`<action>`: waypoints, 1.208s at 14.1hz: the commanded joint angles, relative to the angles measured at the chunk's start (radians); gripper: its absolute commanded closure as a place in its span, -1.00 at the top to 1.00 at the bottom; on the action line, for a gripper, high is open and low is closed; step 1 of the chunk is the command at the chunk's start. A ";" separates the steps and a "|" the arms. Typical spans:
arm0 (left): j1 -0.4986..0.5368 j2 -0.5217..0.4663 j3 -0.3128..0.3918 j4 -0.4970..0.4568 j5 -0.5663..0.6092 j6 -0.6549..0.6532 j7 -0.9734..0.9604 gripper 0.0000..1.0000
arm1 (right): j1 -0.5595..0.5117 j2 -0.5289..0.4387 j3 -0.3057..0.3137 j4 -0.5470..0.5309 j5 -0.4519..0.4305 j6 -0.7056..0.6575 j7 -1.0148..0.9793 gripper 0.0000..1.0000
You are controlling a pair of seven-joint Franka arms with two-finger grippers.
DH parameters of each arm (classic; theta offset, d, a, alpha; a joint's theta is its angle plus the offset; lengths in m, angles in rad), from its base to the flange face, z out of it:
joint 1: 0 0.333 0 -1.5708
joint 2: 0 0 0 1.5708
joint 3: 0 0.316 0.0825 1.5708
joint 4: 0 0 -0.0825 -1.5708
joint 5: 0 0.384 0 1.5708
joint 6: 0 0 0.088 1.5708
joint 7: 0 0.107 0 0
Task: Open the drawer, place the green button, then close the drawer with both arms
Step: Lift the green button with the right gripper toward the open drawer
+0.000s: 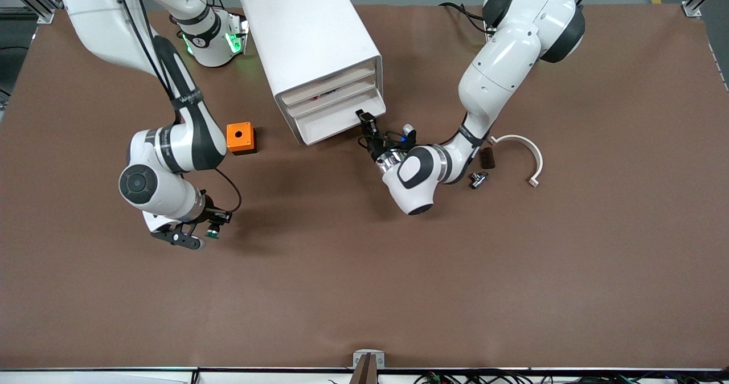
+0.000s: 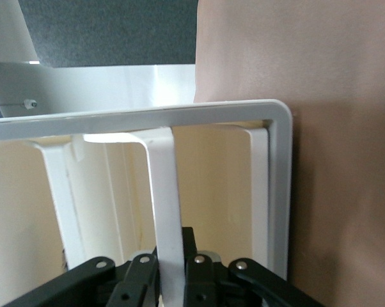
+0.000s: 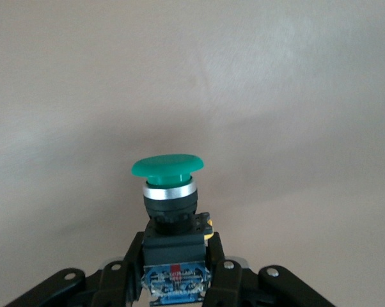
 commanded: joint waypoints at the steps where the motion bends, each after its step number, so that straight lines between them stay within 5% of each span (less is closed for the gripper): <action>1: 0.034 0.000 0.033 -0.011 0.012 0.018 0.032 -0.83 | 0.062 -0.083 0.012 -0.019 0.008 -0.064 0.179 -0.99; 13: 0.126 0.008 0.033 -0.012 0.017 0.019 0.046 -0.69 | 0.452 -0.120 0.012 -0.033 0.008 -0.095 1.012 -1.00; 14: 0.126 0.007 0.033 -0.011 0.017 0.019 0.055 -0.56 | 0.472 -0.120 0.012 -0.041 0.008 -0.093 1.070 -1.00; 15: 0.126 0.007 0.033 -0.011 0.017 0.019 0.083 -0.16 | 0.490 -0.120 0.012 -0.047 0.008 -0.090 1.103 -0.99; 16: 0.127 0.002 0.033 -0.011 0.017 0.018 0.165 0.47 | 0.507 -0.118 0.012 -0.050 0.008 -0.084 1.141 -1.00; 17: 0.136 -0.003 0.033 -0.009 0.017 0.013 0.269 0.75 | 0.522 -0.115 0.014 -0.050 0.010 -0.078 1.170 -1.00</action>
